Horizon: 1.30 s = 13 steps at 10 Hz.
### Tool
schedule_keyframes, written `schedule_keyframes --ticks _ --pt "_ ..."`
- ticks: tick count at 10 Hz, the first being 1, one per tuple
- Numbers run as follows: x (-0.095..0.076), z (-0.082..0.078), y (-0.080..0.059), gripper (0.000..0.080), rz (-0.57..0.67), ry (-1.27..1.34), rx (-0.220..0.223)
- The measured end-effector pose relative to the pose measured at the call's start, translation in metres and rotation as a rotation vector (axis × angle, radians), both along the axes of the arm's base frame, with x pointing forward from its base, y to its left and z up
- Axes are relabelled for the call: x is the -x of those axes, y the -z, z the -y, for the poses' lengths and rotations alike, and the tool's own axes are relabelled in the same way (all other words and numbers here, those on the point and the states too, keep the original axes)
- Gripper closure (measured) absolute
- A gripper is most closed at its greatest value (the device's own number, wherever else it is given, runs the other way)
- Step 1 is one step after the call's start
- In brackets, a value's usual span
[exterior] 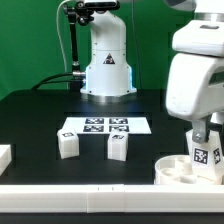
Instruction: Assemble stool
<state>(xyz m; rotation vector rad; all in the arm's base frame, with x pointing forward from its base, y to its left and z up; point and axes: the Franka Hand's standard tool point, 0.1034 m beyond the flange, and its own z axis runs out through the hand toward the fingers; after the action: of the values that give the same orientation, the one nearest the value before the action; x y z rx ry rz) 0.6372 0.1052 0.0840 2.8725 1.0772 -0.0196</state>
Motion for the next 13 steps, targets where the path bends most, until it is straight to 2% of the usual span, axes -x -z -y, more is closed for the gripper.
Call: schedule_keyframes --ticks 2,9,13 --pt "-0.0029 -0.0062 -0.0010 0.0461 0.063 0.108 0.006" --pt "-0.0011 -0.0069 -0.0001 0.0461 0.082 0.504 -0.022" --pt "0.0009 -0.0037 0.0021 0.0461 0.077 1.032 -0.133"
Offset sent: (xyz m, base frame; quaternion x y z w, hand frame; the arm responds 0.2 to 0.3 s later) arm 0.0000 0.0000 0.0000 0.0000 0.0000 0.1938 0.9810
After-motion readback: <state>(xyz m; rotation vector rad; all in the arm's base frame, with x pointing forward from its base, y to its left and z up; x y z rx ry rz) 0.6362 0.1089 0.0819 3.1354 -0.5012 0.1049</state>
